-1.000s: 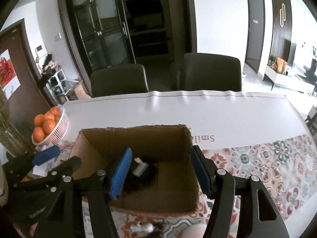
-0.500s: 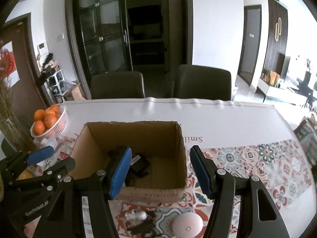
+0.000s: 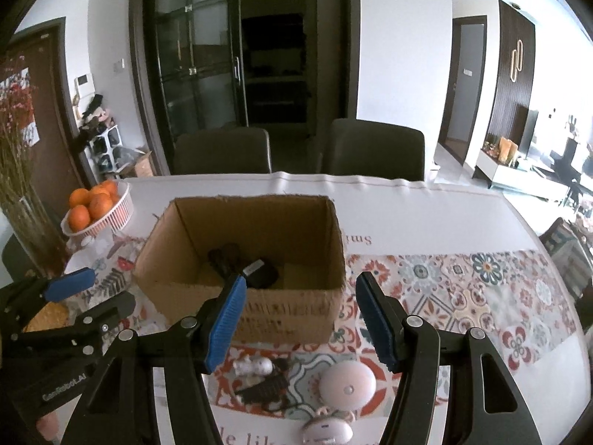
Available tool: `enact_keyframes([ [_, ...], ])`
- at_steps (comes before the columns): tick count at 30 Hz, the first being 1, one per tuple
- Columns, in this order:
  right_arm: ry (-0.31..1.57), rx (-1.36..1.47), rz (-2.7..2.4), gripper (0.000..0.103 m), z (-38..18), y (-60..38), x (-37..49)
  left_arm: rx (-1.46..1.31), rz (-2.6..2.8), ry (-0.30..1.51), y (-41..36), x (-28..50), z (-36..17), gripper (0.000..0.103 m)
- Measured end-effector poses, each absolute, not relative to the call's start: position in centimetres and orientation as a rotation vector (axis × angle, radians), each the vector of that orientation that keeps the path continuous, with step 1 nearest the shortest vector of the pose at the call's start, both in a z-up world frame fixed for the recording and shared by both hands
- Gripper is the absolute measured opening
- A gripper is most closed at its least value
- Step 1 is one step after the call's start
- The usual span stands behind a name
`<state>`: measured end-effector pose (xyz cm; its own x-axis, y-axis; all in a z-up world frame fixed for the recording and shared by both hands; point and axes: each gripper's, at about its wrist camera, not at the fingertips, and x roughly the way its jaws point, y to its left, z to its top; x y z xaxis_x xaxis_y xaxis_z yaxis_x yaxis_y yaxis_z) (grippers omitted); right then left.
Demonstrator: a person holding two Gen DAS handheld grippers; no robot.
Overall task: Organize rigid objects
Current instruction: 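Move the left gripper to the white square adapter while the right gripper reaches the pink round gadget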
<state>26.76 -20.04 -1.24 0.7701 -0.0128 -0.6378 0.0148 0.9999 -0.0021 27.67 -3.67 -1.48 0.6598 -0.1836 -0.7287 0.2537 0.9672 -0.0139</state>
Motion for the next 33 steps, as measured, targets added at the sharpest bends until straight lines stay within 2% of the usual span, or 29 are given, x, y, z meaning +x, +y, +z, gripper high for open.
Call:
enact_keyframes([
  [21, 0.836, -0.010, -0.058, 0.063, -6.0, -21.2, 25.3, 0.058, -0.217, 1.008, -4.0, 26.2, -7.4, 0.059],
  [25, 0.882, -0.009, -0.076, 0.068, -7.3, -21.6, 25.7, 0.058, -0.207, 1.063, -4.2, 26.6, -8.9, 0.059],
  [33, 0.987, 0.013, -0.085, 0.068, -10.2, -22.4, 26.9, 0.049, -0.192, 1.147, -4.6, 27.4, -10.8, 0.059],
])
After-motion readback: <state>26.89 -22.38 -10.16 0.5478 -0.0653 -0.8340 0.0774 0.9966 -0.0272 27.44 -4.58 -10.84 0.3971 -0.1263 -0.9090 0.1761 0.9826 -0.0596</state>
